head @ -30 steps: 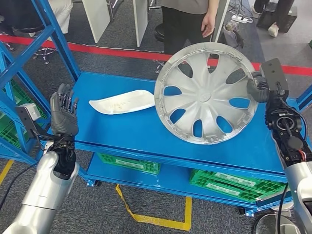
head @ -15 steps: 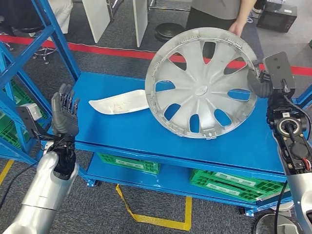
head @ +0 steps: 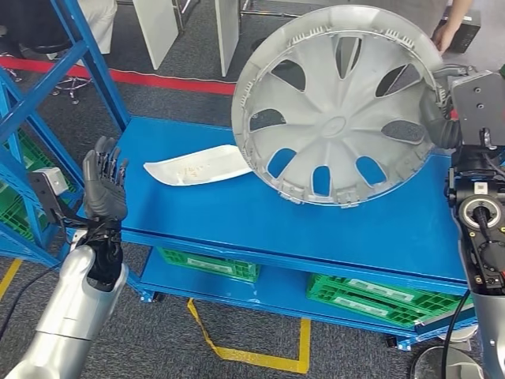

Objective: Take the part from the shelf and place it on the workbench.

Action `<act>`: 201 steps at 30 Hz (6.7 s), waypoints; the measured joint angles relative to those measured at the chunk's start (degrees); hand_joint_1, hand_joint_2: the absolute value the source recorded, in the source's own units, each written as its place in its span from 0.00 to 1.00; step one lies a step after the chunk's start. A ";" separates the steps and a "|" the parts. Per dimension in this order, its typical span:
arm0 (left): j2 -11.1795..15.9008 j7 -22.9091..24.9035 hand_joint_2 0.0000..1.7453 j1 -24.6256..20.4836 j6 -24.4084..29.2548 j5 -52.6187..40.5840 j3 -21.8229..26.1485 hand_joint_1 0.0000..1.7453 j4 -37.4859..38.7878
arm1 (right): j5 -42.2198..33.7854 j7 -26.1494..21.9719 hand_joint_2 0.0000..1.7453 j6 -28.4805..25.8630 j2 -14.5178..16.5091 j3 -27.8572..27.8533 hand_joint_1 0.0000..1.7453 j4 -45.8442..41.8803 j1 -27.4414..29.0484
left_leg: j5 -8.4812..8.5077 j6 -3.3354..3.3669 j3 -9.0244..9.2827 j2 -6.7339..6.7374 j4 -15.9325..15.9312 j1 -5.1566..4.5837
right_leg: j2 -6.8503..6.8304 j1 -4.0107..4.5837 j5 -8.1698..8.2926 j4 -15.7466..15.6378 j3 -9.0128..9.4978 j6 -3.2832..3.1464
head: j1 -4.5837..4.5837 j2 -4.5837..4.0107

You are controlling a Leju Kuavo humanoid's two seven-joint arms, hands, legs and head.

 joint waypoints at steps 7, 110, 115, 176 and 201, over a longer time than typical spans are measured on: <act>0.00 0.21 0.00 0.20 0.64 0.11 0.02 0.00 -0.03 | 4.02 0.25 1.00 -1.58 -0.11 -0.78 1.00 -6.22 1.50 | 0.00 0.00 0.00 0.00 0.00 0.00 | 0.00 0.00 0.00 0.00 0.00 0.00 | -0.01 -0.01; 0.04 0.70 1.00 1.02 2.28 -0.20 0.00 0.00 -1.67 | 7.63 -1.49 1.00 -2.65 -0.11 -1.87 1.00 -15.59 4.25 | 0.00 0.00 0.00 0.00 -0.05 0.00 | -0.01 0.00 -0.04 0.01 0.00 -0.06 | -0.02 0.00; 0.07 0.74 1.00 1.36 2.38 -0.20 0.00 0.00 -2.02 | 7.65 -1.82 1.00 -2.02 -0.11 -1.61 1.00 -15.62 4.27 | 0.00 0.00 0.00 0.00 -0.06 0.00 | -0.01 0.00 -0.04 0.01 0.00 -0.06 | -0.02 0.00; -0.09 0.72 1.00 1.16 -0.50 -1.70 0.15 0.00 -2.73 | 11.39 -1.07 1.00 1.57 -0.05 -0.33 1.00 -19.96 8.01 | 0.64 0.67 -0.73 -1.05 0.03 -0.84 | -1.38 -0.61 -0.70 2.59 -1.36 0.86 | 0.03 0.00; 0.00 0.96 1.00 1.79 0.06 -1.64 0.15 0.00 -3.19 | 9.80 -0.43 1.00 3.45 0.06 1.22 1.00 -20.51 8.87 | 1.34 1.31 -0.92 -2.05 -0.67 -0.59 | -2.61 -0.69 -8.44 18.46 -8.28 1.15 | -0.92 -0.01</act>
